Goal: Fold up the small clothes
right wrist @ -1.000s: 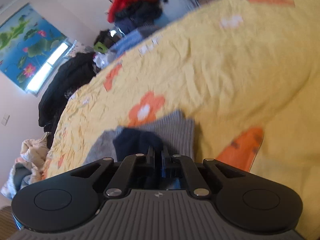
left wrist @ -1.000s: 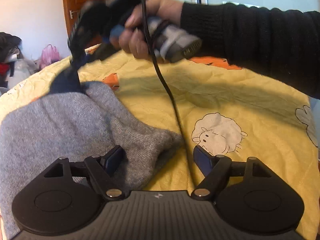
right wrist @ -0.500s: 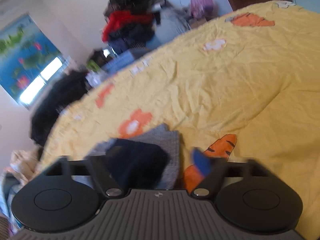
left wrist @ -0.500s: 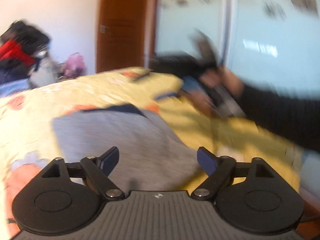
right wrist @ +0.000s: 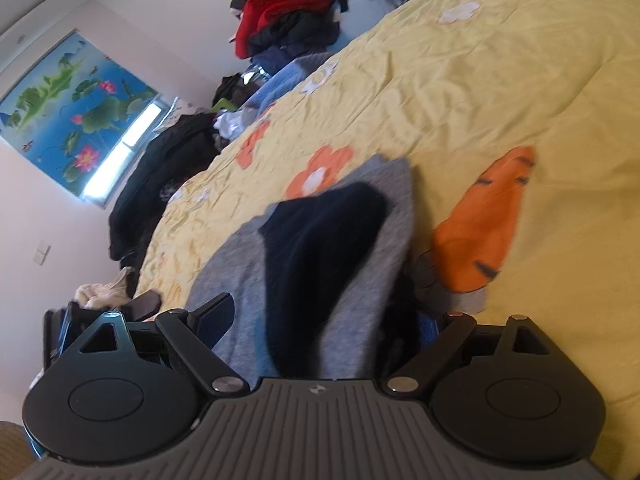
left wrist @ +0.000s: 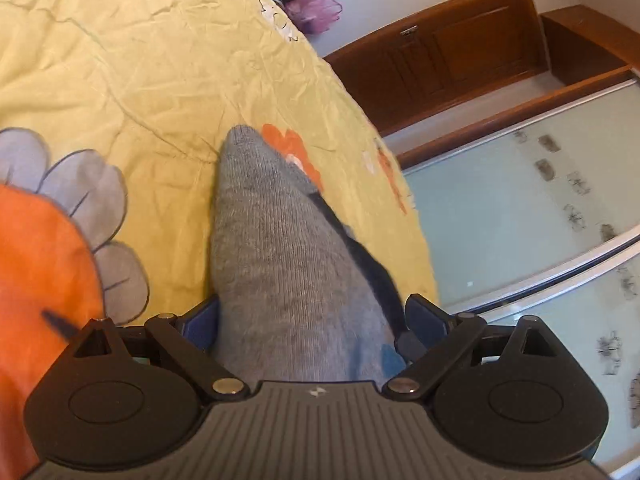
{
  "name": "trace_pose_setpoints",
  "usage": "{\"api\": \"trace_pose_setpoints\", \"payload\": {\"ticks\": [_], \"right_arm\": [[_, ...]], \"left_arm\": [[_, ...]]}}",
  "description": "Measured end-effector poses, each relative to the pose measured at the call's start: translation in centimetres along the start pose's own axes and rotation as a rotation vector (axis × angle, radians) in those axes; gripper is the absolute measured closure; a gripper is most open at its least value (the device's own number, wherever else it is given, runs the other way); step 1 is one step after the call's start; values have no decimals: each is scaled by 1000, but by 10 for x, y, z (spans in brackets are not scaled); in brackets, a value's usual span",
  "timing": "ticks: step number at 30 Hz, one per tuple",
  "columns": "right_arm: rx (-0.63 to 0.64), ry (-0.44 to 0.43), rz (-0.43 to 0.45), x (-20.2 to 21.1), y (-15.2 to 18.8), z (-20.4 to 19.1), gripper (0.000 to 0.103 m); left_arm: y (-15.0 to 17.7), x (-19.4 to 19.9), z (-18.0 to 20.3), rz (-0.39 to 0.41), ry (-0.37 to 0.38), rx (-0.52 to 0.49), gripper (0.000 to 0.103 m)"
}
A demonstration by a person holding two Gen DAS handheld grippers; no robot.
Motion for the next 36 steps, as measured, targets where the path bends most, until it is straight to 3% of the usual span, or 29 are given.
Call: {"api": "trace_pose_setpoints", "payload": {"ticks": [1, 2, 3, 6, 11, 15, 18, 19, 20, 22, 23, 24, 28, 31, 36], "right_arm": [[11, 24, -2, -2, 1, -2, 36], [5, 43, -9, -3, 2, 1, 61], [-20, 34, -10, -4, 3, 3, 62], [-17, 41, 19, -1, 8, -4, 64], [12, -37, 35, -12, 0, -41, 66], [6, -108, 27, -49, -15, -61, 66], [-4, -76, -8, -89, -20, -55, 62], [-20, -41, -14, -98, -18, -50, 55], [-33, 7, -12, -101, -15, -44, 49], [-47, 5, 9, -91, -6, -42, 44], [-38, -6, 19, -81, -2, -44, 43], [-15, -8, 35, -70, 3, -47, 43], [73, -12, 84, -23, 22, -67, 43], [115, -47, 74, -12, 35, -86, 43], [155, -7, -73, -42, 55, -92, 45]], "left_arm": [[-1, -4, 2, -5, -6, 2, 15], [-2, -9, 1, -20, -23, -1, 49], [-3, -12, 0, -44, -50, -10, 65], [-6, -6, -1, -45, -82, -40, 69], [-28, 30, 8, 25, -105, -137, 70], [-66, 48, -5, 88, -173, -176, 66], [-75, 49, -28, 99, -288, -185, 62], [-74, 58, -35, 103, -300, -171, 62], [-67, 66, -40, 122, -281, -169, 61], [-51, 89, -45, 162, -245, -199, 45], [-40, 102, -49, 186, -252, -216, 29], [-29, 110, -53, 199, -264, -230, 26], [5, 123, -62, 131, -208, -211, 26], [26, 119, -60, 89, -174, -218, 26], [38, 109, -53, 69, -159, -223, 28]]}}
Point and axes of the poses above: each gripper's, at about its wrist camera, not at the fingertips, and x roughly against the way its jaws point, z to its right, y to its underside, the point moved 3 cm from there along -x, roughly the way its jaws point, and after that the axes turned 7 degrees about -y, right-handed, at the moved point
